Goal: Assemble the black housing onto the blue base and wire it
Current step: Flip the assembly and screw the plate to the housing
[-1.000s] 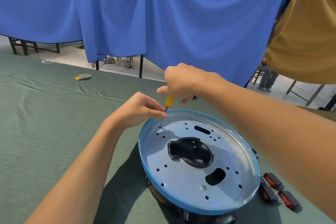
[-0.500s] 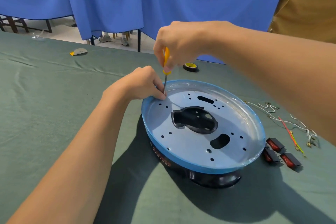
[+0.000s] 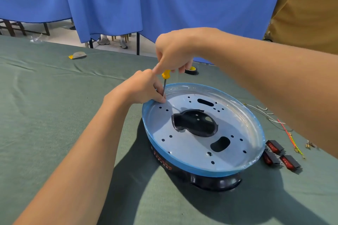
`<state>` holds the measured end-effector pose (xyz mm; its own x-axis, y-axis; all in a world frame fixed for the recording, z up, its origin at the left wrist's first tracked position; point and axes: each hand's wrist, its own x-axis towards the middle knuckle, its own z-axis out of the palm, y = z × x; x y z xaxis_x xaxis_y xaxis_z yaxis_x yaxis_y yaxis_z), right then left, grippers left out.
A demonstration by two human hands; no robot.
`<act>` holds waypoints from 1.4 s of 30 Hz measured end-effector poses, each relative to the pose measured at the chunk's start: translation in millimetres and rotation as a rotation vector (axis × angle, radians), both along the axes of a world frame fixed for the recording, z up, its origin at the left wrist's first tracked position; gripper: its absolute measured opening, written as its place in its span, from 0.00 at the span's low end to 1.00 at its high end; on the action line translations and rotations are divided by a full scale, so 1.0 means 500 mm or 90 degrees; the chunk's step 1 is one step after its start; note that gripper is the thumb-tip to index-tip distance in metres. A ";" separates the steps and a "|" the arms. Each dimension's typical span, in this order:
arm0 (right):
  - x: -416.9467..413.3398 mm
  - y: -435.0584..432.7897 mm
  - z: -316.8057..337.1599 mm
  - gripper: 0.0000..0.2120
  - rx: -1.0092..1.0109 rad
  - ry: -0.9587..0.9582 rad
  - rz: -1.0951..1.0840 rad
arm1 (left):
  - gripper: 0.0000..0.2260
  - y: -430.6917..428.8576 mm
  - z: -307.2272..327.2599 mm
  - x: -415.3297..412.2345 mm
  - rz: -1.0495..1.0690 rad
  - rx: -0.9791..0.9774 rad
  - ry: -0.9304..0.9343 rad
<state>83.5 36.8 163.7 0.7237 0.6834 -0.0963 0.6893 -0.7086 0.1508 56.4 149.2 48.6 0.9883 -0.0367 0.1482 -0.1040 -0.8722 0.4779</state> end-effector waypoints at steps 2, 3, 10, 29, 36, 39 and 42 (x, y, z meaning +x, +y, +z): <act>-0.004 -0.005 0.012 0.10 -0.029 -0.001 0.025 | 0.02 0.000 0.000 0.000 0.001 -0.007 -0.001; -0.005 -0.007 0.014 0.09 -0.030 -0.025 0.049 | 0.03 0.000 0.000 -0.001 0.003 -0.014 0.002; 0.004 0.001 -0.017 0.17 0.035 -0.094 0.056 | 0.02 0.000 -0.001 -0.001 0.005 -0.030 0.009; 0.013 -0.008 -0.011 0.17 0.031 -0.087 -0.014 | 0.01 -0.001 0.003 -0.008 0.019 -0.034 0.024; 0.011 -0.007 0.003 0.13 0.004 -0.048 0.005 | 0.03 0.002 0.001 -0.006 0.008 -0.063 0.019; 0.017 -0.010 -0.025 0.16 0.063 -0.101 -0.007 | 0.03 0.009 0.004 -0.011 0.009 -0.134 -0.013; 0.012 -0.013 -0.008 0.18 0.009 -0.051 -0.006 | 0.03 0.012 0.007 -0.013 0.010 -0.167 -0.024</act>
<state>89.5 30.2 159.8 0.7348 0.6777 -0.0284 0.6689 -0.7171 0.1957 49.9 155.0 52.0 0.9820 0.0231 0.1872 -0.1134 -0.7212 0.6834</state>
